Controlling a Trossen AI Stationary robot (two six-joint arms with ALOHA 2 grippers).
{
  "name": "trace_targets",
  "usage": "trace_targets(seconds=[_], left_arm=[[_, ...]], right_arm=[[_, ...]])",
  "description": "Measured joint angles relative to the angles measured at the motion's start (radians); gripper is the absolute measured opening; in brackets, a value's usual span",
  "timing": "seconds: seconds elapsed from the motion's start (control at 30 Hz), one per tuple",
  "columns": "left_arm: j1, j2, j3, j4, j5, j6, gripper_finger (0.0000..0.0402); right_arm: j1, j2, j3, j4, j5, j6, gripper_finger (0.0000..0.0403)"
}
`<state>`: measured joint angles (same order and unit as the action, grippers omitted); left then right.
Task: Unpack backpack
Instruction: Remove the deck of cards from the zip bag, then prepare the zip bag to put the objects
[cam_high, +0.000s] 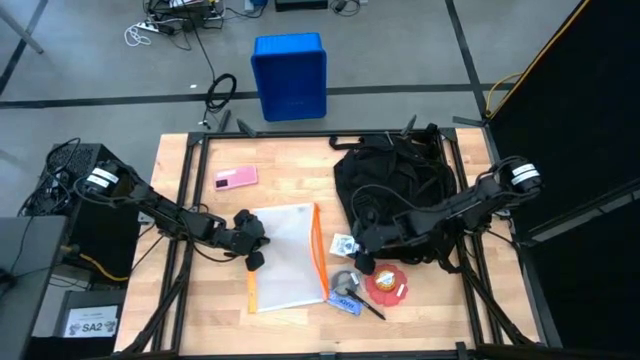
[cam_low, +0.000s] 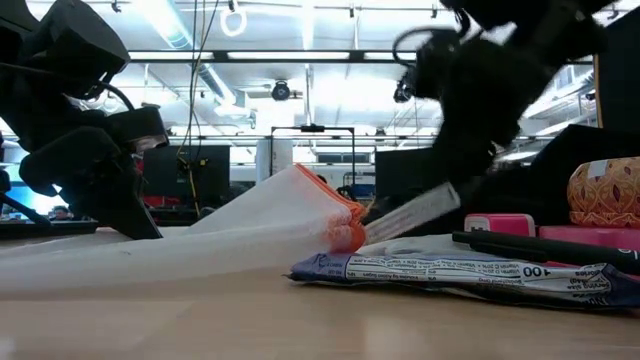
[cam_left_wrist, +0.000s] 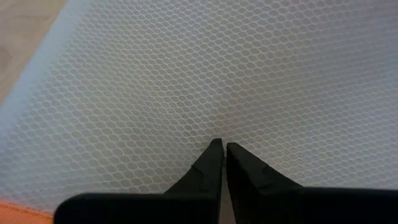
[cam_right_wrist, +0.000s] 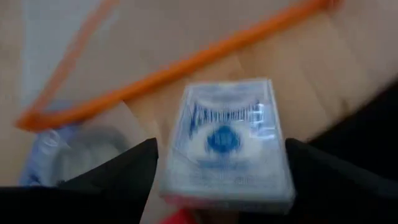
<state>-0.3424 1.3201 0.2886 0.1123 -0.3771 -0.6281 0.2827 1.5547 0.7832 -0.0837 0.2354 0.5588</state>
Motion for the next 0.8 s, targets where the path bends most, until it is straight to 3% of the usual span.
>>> trace_targets(seconds=[0.2, 0.43, 0.8], left_arm=[[0.0, -0.001, 0.0, -0.001, -0.013, 0.002, 0.0], [0.0, -0.001, 0.0, 0.004, -0.016, 0.049, 0.0], [0.0, -0.003, 0.042, 0.092, -0.019, 0.222, 0.0]], right_arm=[[-0.01, -0.005, 0.09, -0.052, 0.003, -0.061, 0.03], [0.025, 0.019, 0.102, 0.055, 0.005, -0.11, 0.027], [0.084, 0.144, 0.102, 0.219, 0.042, -0.231, 0.0121]])
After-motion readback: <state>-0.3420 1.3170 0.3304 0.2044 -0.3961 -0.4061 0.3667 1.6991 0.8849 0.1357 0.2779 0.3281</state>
